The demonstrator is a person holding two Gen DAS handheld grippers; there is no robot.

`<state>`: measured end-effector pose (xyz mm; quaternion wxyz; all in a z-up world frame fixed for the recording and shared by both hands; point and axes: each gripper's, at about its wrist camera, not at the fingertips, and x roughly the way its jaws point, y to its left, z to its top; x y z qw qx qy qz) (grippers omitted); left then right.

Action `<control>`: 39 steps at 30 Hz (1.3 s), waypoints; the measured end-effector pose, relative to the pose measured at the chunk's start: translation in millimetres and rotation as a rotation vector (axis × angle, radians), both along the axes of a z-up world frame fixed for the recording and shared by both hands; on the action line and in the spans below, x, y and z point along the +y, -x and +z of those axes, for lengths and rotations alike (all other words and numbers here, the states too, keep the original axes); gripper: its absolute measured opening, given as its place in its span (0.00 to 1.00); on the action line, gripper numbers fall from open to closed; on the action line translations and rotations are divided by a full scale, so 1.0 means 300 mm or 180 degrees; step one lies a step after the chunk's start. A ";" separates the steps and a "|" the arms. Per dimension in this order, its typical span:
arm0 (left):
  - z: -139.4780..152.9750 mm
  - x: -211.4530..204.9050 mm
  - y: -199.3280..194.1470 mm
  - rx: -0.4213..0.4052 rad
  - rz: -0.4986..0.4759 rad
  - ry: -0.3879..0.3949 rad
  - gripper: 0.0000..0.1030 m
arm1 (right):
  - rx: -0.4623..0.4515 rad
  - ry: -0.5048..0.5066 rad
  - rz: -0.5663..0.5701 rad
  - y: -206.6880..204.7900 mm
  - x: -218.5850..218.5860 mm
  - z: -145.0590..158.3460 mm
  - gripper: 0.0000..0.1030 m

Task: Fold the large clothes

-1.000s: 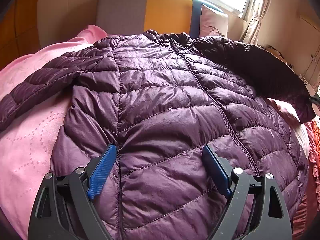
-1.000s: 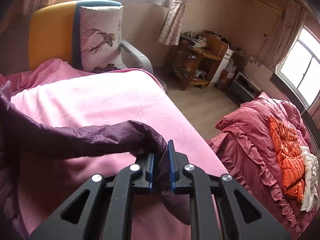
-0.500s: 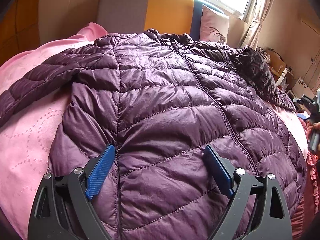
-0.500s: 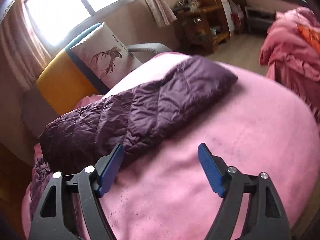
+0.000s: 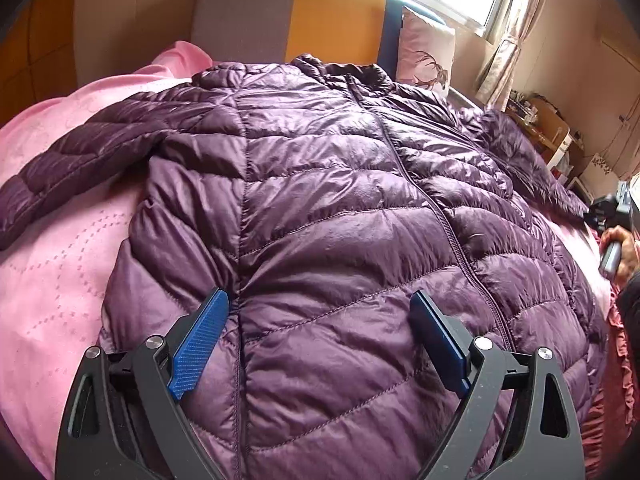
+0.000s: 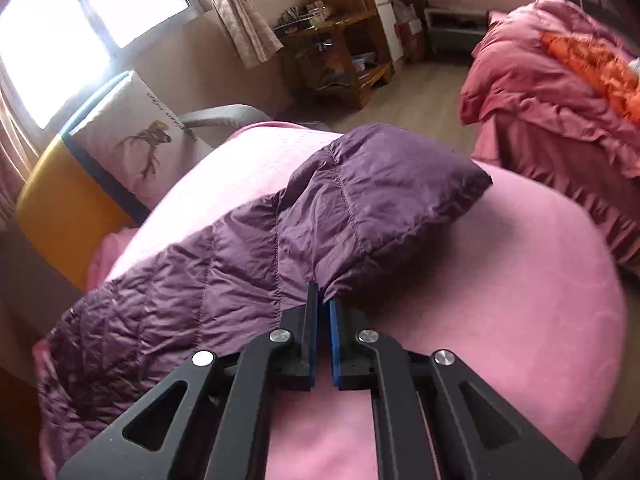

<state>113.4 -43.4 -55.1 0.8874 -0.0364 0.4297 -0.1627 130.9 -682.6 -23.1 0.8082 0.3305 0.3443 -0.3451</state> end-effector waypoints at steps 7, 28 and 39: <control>0.060 0.120 0.079 -0.0018 0.0023 0.0058 0.88 | -0.0027 -0.0053 0.0017 0.116 0.043 -0.013 0.47; -0.029 0.382 0.304 0.0206 0.0281 0.0451 0.09 | 0.0101 -0.0462 0.3034 0.333 1.069 -0.014 0.15; 0.029 0.382 0.340 0.0212 0.0204 0.0290 0.10 | 0.0257 -0.0589 0.2981 0.279 0.978 -0.038 0.41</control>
